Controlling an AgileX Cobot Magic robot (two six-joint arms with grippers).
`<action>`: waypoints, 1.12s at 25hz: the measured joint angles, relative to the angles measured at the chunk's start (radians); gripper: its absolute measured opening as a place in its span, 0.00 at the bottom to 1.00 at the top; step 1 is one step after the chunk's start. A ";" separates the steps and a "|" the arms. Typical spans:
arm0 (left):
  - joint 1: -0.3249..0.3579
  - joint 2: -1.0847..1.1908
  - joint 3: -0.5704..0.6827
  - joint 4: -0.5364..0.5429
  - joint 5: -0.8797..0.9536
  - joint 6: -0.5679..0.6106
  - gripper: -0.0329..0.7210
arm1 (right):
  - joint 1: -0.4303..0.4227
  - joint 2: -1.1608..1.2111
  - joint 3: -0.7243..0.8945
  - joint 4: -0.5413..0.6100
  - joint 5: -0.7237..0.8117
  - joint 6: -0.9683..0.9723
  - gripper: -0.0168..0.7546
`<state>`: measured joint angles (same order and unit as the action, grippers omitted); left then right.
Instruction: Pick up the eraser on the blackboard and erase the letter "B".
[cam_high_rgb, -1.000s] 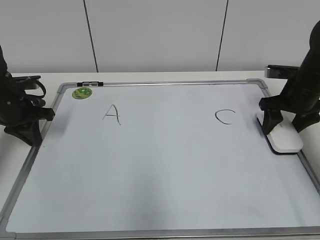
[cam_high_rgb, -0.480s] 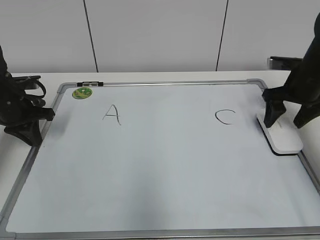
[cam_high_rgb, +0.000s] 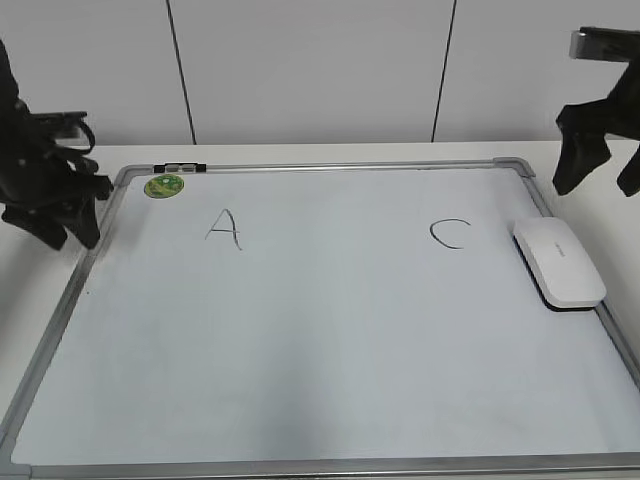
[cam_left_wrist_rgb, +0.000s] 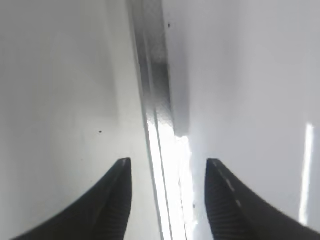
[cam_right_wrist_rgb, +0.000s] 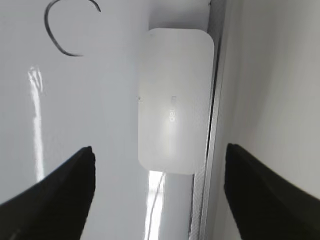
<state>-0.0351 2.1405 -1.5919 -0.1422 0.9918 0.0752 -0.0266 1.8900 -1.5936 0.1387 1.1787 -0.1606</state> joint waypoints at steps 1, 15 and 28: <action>0.000 0.000 -0.035 0.002 0.049 0.000 0.50 | 0.000 -0.020 0.000 0.003 0.017 0.000 0.79; -0.039 -0.324 -0.165 -0.039 0.233 0.001 0.53 | 0.000 -0.384 0.077 0.017 0.056 -0.026 0.79; -0.050 -0.942 0.231 -0.049 0.256 0.002 0.53 | 0.000 -0.916 0.440 -0.055 0.068 -0.033 0.79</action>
<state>-0.0854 1.1987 -1.3607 -0.1916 1.2482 0.0775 -0.0266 0.9739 -1.1536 0.0841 1.2470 -0.1939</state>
